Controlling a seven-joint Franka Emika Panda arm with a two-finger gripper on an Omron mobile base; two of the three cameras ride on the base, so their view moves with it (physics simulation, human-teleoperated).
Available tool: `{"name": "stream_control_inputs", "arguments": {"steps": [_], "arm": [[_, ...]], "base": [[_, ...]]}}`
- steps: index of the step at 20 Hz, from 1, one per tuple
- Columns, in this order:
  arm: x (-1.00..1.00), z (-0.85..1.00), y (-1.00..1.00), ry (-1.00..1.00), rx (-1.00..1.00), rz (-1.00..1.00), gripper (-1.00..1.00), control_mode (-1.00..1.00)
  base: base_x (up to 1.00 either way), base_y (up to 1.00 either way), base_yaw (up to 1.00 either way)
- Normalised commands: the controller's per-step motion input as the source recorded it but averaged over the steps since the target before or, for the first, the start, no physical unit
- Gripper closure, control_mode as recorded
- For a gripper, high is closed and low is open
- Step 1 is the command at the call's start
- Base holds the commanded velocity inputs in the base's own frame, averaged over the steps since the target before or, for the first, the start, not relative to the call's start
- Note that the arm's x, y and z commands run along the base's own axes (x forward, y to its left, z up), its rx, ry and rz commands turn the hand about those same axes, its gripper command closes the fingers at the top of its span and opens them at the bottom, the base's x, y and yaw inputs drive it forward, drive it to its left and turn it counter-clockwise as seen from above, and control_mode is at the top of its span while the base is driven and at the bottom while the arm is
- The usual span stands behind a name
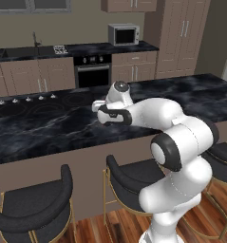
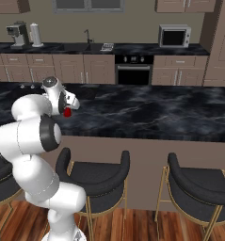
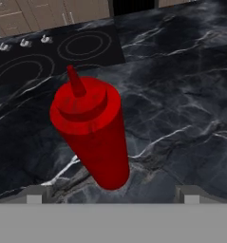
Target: Place the condiment bottle and ketchup from the counter to the top shelf of the fridge. If the existing items in the fridge are on the top shelf, move them to other shelves.
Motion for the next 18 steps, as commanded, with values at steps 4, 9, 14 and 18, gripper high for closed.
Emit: {"name": "stream_control_inputs", "arguments": {"steps": [4,9,14,18], "arm": [[0.11,0.0,0.03,0.0,0.0,0.0,-1.0,-1.0],[0.11,0.0,0.09,0.0,0.0,0.0,-1.0,-1.0],[0.12,0.0,0.1,0.0,0.0,0.0,-1.0,-1.0],[0.16,0.0,0.05,0.0,0.0,0.0,-1.0,-1.0]], "base": [[0.0,0.0,0.0],[0.0,0.0,0.0],[0.0,0.0,0.0],[0.0,0.0,0.0]]}}
